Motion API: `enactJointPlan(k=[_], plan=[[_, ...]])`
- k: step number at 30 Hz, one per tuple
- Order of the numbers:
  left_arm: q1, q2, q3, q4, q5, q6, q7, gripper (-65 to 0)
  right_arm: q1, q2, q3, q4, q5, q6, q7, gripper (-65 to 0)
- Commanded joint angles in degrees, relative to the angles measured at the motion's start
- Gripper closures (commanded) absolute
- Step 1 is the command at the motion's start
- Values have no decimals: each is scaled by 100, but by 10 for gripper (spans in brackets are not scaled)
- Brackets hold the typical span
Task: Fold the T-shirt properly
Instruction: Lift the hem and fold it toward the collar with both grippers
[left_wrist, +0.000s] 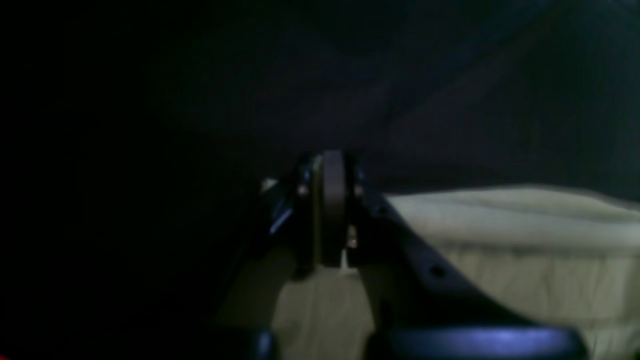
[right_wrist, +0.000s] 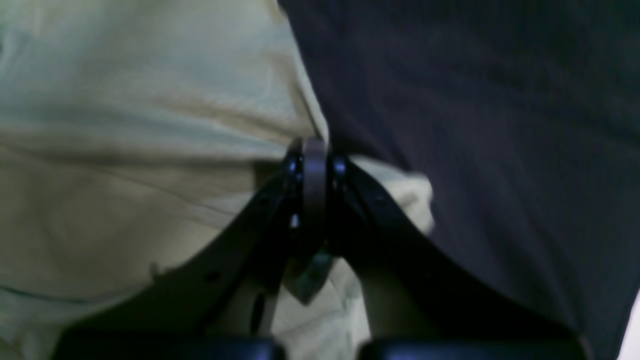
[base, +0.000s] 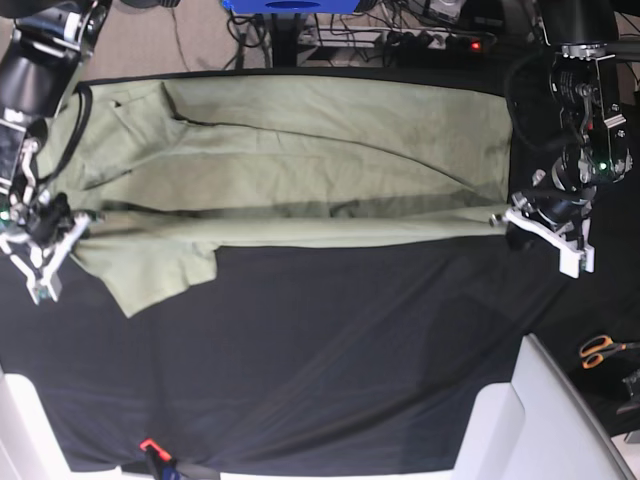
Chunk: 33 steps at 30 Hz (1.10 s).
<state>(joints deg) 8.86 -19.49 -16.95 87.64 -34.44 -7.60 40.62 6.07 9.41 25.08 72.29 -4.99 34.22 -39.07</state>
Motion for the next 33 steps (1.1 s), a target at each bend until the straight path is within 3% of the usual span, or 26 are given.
enactJointPlan(k=[1,13,18,31,33], plan=[[15,-157,-41,111,-7,8,-93,0,4,83,37,160,29,-24,52,0],[463,-183,-41,94,11,8,-110,0,-787,74,72,828,47,-24,-212,0],[604,-104,-32,234,644,-18,-110,0,-1086,-110,230,1250,47,-24,-247,0],[771,80,433,-12,899,-18,-119,0,-1050,-321,362,986,29,-41,-291,-12],[780,133,381,-12,899,-18,-119,0,-1033,-321,362,986,29,-50,-291,-56]])
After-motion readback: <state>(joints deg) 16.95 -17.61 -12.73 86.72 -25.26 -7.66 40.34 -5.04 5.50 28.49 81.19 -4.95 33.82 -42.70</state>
